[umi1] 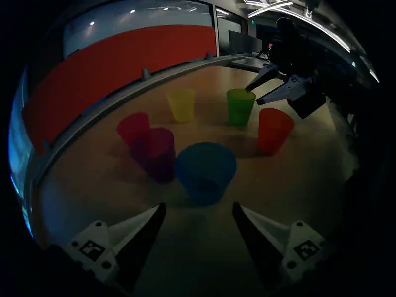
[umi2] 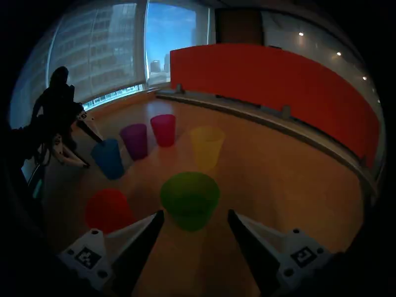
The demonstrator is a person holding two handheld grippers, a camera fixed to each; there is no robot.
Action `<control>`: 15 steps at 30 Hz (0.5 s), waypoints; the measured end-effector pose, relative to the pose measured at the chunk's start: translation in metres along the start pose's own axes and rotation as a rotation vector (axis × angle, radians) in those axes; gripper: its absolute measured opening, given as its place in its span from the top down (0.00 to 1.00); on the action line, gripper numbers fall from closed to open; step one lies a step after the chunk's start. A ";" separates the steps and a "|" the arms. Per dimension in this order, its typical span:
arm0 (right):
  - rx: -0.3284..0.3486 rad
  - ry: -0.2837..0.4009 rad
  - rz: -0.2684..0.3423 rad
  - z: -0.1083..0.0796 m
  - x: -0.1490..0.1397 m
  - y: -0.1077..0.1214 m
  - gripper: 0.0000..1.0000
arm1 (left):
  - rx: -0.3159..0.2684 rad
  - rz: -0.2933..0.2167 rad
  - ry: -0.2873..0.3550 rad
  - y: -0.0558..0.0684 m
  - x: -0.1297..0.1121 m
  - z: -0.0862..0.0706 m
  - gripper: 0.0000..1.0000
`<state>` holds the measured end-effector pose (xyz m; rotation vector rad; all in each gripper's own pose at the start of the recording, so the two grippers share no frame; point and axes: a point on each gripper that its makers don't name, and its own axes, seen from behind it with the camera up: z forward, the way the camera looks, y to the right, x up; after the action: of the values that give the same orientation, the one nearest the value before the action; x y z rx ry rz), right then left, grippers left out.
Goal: Pour water
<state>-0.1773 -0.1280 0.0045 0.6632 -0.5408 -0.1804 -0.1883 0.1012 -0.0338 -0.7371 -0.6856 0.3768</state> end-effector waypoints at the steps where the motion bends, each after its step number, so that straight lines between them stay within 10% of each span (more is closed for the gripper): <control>1: -0.003 0.003 0.002 -0.003 0.000 0.000 0.00 | 0.007 -0.005 0.003 -0.001 0.000 -0.002 0.00; 15: -0.056 0.049 0.042 -0.031 -0.001 0.000 0.00 | 0.162 -0.124 0.071 -0.028 -0.003 -0.033 0.01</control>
<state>-0.1617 -0.1115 -0.0166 0.5996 -0.5002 -0.1388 -0.1658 0.0646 -0.0325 -0.5492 -0.6223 0.2874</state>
